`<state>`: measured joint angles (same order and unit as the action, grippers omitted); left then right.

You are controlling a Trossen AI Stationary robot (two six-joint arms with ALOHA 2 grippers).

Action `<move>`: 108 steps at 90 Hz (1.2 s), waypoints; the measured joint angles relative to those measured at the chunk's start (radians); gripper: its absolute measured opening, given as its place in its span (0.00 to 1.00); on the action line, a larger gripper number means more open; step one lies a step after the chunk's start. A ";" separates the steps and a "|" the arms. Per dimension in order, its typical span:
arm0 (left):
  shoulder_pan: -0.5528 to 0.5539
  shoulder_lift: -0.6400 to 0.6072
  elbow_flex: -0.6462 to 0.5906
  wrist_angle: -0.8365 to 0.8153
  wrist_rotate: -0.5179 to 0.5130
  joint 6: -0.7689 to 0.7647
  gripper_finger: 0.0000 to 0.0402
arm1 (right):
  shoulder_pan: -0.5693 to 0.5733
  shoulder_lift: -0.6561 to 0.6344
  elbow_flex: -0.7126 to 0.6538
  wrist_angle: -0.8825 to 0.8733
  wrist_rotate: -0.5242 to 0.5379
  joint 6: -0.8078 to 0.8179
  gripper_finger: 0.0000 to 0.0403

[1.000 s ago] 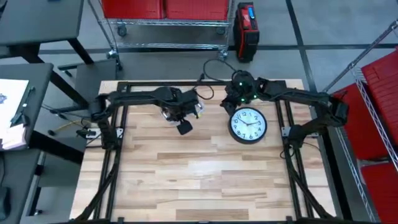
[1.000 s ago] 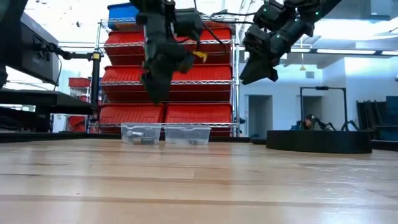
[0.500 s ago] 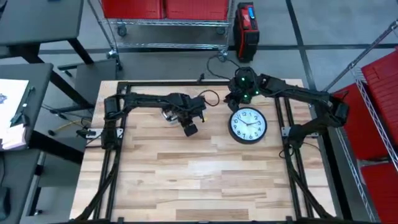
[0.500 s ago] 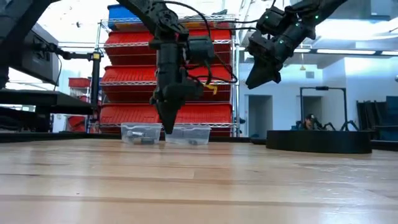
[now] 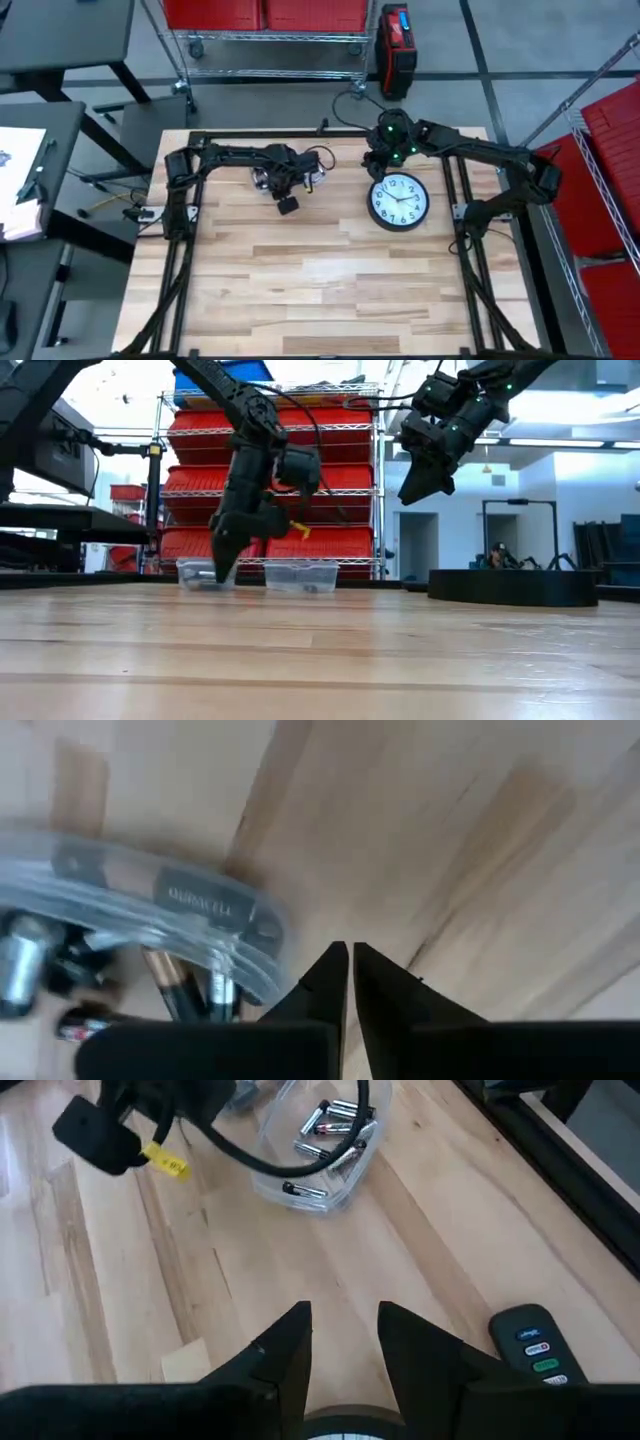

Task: Insert battery
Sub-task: Adjust the bins with the batteries

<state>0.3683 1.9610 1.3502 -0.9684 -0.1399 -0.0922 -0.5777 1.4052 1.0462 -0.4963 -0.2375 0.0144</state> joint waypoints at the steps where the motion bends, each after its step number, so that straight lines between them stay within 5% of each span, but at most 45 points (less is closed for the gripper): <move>1: 0.001 0.000 -0.005 0.000 -0.001 0.000 0.00 | 0.000 0.000 0.000 0.000 0.000 0.000 0.28; 47: 0.091 -0.036 -0.073 -0.007 -0.110 0.058 0.00 | 0.009 0.000 -0.001 -0.039 0.000 0.003 0.28; 78: 0.040 -0.197 0.048 0.119 0.075 0.094 0.00 | 0.010 0.001 -0.001 -0.028 0.000 0.000 0.28; 108: 0.026 -0.389 0.142 0.066 0.078 0.010 0.00 | 0.081 0.166 -0.039 0.233 0.000 0.001 0.28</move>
<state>0.3946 1.5720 1.4925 -0.9025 -0.0623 -0.0823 -0.4968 1.5713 1.0073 -0.2634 -0.2371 0.0159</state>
